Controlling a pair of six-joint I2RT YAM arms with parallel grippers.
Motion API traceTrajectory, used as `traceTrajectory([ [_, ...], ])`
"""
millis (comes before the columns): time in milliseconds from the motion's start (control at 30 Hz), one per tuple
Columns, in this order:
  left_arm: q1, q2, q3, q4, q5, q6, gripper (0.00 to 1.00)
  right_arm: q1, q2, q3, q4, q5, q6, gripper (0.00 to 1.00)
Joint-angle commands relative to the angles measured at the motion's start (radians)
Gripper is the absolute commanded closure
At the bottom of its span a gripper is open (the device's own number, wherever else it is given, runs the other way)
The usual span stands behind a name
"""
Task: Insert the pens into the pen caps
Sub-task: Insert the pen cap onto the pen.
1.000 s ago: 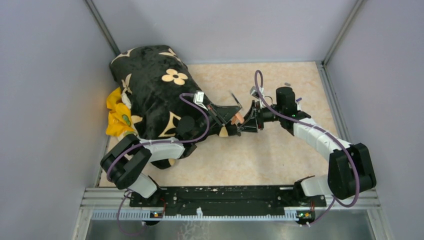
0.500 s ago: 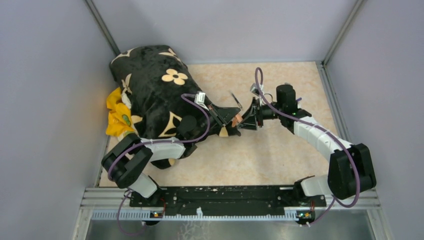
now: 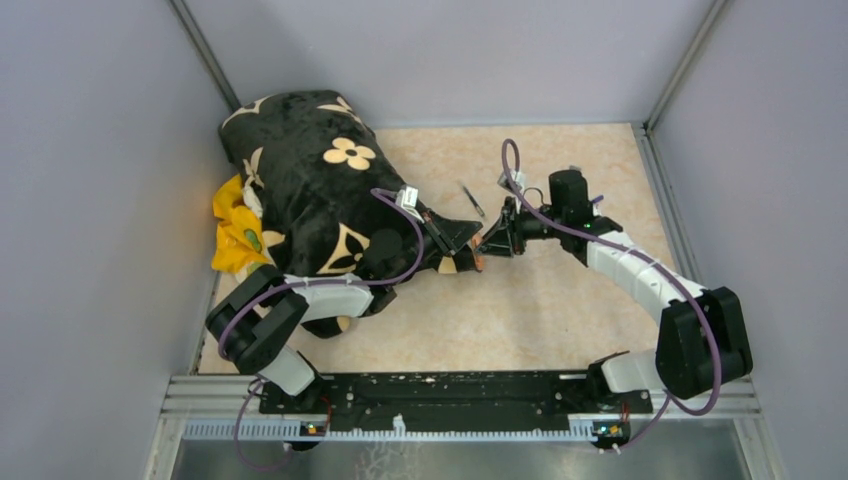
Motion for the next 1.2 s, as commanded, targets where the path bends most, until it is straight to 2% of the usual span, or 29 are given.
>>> traceTrajectory([
  [0, -0.009, 0.006, 0.029, -0.004, 0.002, -0.012, 1.00, 0.024, -0.001, 0.059, -0.026, 0.042, -0.082, 0.86],
  [67, -0.010, 0.003, 0.029, -0.013, -0.002, -0.012, 1.00, 0.024, -0.001, 0.062, -0.036, 0.040, -0.092, 0.93],
  [167, -0.009, -0.003, 0.027, -0.021, -0.007, -0.014, 0.98, 0.024, -0.003, 0.069, -0.052, 0.031, -0.104, 0.98],
  [300, -0.008, -0.013, 0.023, -0.022, -0.005, -0.013, 0.96, 0.025, -0.002, 0.070, -0.056, 0.001, -0.111, 0.97],
  [467, -0.008, -0.025, 0.012, -0.019, -0.021, -0.017, 1.00, 0.024, -0.005, 0.087, -0.127, -0.044, -0.187, 0.61],
  [533, -0.008, -0.030, 0.009, -0.027, -0.029, -0.016, 1.00, 0.023, -0.006, 0.105, -0.177, -0.049, -0.243, 0.54],
  [633, -0.008, -0.039, 0.006, -0.039, -0.036, -0.013, 1.00, 0.024, -0.006, 0.131, -0.249, -0.048, -0.325, 0.50],
  [800, -0.008, -0.036, 0.009, -0.046, -0.032, -0.021, 1.00, 0.025, -0.005, 0.132, -0.260, -0.030, -0.343, 0.50],
  [1000, -0.009, -0.032, 0.016, -0.064, -0.031, -0.041, 1.00, 0.050, -0.001, 0.126, -0.233, 0.052, -0.318, 0.61],
  [1167, -0.008, -0.027, 0.021, -0.078, -0.030, -0.057, 1.00, 0.078, 0.008, 0.124, -0.208, 0.121, -0.295, 0.64],
])
